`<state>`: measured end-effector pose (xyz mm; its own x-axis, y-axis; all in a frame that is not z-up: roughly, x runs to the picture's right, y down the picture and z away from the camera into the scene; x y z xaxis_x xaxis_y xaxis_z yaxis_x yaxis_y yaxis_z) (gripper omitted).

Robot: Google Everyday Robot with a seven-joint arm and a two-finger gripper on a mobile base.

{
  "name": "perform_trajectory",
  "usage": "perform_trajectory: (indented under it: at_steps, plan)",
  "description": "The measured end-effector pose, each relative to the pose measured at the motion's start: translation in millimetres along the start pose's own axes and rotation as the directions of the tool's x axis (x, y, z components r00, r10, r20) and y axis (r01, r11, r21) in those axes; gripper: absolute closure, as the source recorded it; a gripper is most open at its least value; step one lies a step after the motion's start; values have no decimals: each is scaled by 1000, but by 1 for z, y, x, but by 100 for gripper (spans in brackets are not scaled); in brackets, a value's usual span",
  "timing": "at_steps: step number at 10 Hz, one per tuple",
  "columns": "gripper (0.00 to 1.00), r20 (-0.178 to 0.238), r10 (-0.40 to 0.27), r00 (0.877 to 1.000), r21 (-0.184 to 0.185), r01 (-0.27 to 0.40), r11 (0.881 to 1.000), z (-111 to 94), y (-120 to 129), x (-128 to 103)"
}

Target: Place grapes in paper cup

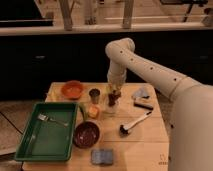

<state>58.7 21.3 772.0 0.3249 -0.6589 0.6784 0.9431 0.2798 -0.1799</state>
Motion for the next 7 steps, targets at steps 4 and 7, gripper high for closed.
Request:
perform_trajectory:
  at_steps: [4, 7]
  plan:
    - [54, -10, -12, 1000, -18, 11, 1000, -1, -5, -7]
    - [23, -14, -25, 1000, -37, 24, 999, -2, -11, -15]
